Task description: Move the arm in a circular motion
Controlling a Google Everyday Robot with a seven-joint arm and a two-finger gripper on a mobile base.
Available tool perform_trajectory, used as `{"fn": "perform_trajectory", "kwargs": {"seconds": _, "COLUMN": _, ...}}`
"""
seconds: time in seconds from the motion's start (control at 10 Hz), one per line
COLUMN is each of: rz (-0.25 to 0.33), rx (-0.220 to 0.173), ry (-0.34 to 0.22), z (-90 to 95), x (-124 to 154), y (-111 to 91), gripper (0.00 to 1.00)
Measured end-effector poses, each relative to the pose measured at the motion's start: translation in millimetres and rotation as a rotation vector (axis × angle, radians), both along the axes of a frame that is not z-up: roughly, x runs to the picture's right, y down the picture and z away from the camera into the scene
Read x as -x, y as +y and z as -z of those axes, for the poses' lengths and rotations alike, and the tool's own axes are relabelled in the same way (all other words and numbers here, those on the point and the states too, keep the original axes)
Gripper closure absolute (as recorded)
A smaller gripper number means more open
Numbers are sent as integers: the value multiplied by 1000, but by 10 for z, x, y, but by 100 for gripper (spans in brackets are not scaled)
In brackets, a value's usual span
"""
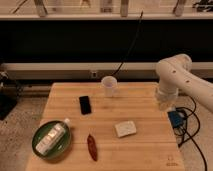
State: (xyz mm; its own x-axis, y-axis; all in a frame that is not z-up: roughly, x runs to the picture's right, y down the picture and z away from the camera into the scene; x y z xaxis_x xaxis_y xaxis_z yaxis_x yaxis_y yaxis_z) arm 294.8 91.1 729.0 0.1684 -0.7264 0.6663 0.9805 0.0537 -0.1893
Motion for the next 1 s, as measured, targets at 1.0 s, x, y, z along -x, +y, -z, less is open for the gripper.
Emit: {"fn": "perform_trajectory", "kwargs": {"seconds": 1.0, "rz": 100, "rx": -11, "ry": -146, "z": -759, "x": 1644, "y": -461, "gripper": 98}}
